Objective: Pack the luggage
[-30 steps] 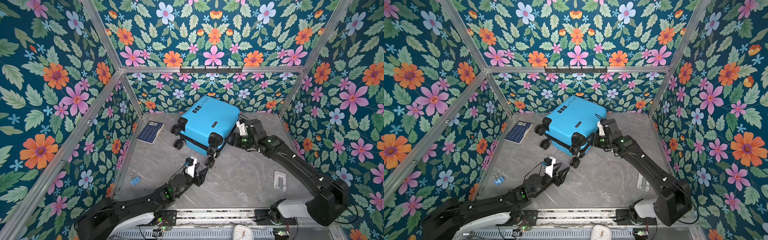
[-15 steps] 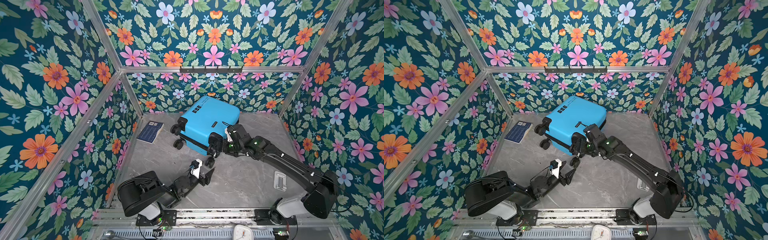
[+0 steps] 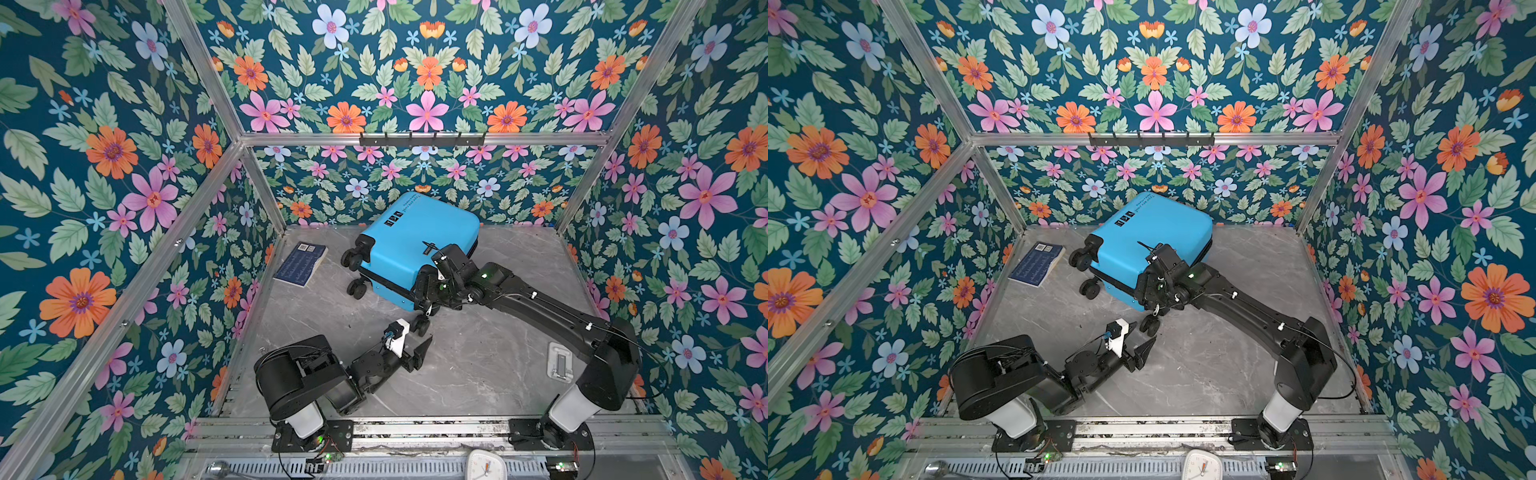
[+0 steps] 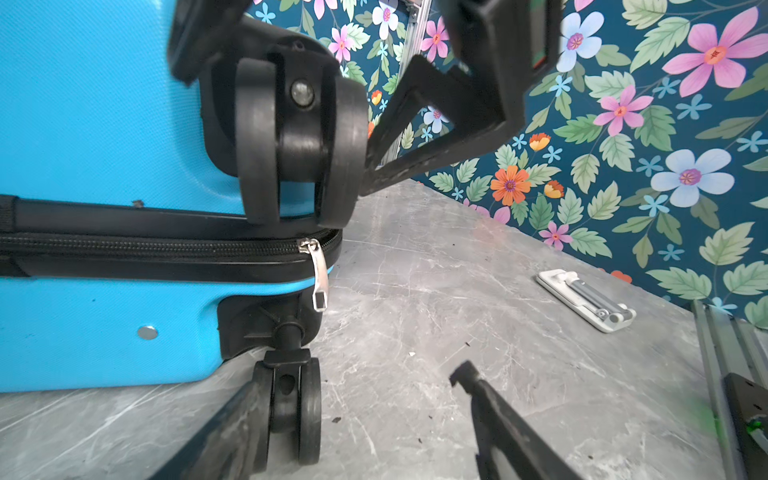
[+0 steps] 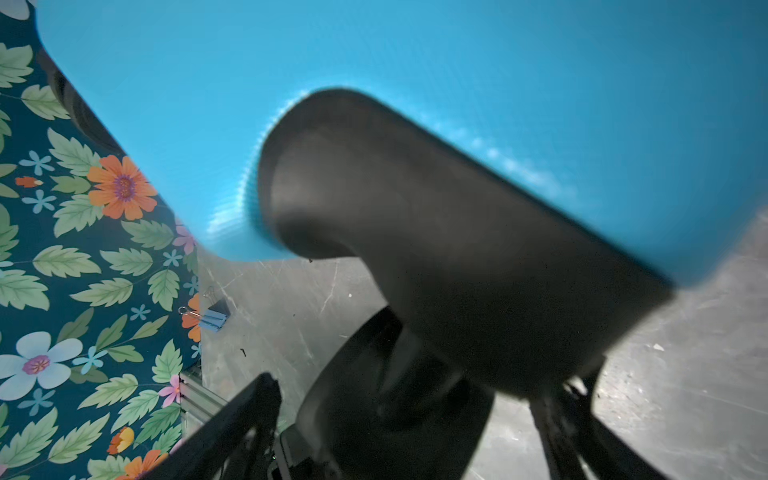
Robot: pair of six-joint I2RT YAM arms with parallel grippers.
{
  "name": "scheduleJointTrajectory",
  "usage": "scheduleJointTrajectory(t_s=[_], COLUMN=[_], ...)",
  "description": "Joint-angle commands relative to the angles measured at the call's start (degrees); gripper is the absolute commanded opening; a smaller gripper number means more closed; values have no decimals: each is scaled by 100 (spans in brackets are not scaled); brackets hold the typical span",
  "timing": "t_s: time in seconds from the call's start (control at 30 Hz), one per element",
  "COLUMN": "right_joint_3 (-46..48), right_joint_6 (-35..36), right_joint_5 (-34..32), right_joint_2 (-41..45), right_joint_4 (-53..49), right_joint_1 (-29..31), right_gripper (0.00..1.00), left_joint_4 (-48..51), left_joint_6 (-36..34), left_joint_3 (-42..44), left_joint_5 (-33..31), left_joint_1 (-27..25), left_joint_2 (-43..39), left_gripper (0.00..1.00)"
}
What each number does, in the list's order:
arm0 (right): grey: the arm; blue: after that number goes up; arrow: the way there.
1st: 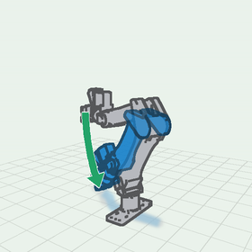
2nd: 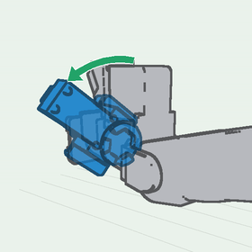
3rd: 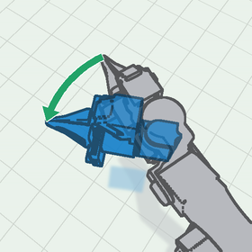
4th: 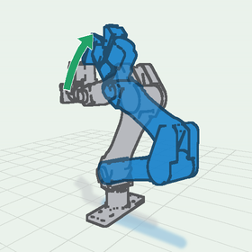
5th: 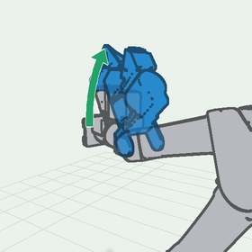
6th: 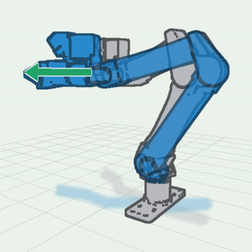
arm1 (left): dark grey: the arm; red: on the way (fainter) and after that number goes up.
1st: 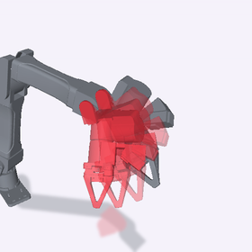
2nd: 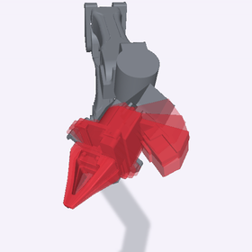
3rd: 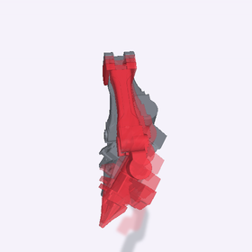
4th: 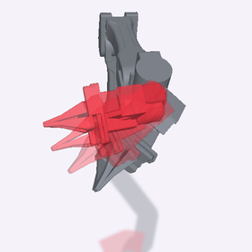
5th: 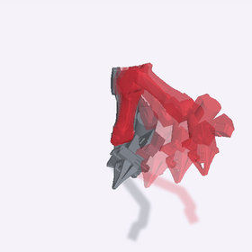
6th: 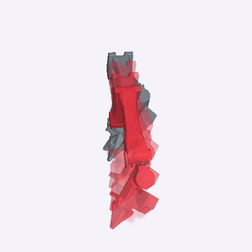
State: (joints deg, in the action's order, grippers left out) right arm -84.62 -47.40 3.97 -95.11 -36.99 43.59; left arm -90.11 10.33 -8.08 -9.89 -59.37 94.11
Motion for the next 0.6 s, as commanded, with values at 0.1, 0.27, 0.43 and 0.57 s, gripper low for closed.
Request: scheduleJointTrajectory(t_s=[0.1, 0.27, 0.43, 0.57], right_joint_3=[-162, -12, 86, 20], right_joint_6=[-33, -52, -26, 12], right_joint_5=[-328, -397, -364, -186], right_joint_2=[-358, -260, -62, -48], right_joint_4=[33, 213, 298, 314], right_joint_1=[-9, -35, -41, -35], right_gripper=[81, 49, 19, 5], left_joint_4=[99, 254, 584, 793], left_joint_6=[-62, -125, -356, -620], left_joint_3=[-80, -98, -264, -529], left_joint_5=[175, 196, 207, 153], left_joint_1=[104, 145, 189, 208], left_joint_2=[-100, -153, -143, -57], left_gripper=[79, 78, 73, 70])
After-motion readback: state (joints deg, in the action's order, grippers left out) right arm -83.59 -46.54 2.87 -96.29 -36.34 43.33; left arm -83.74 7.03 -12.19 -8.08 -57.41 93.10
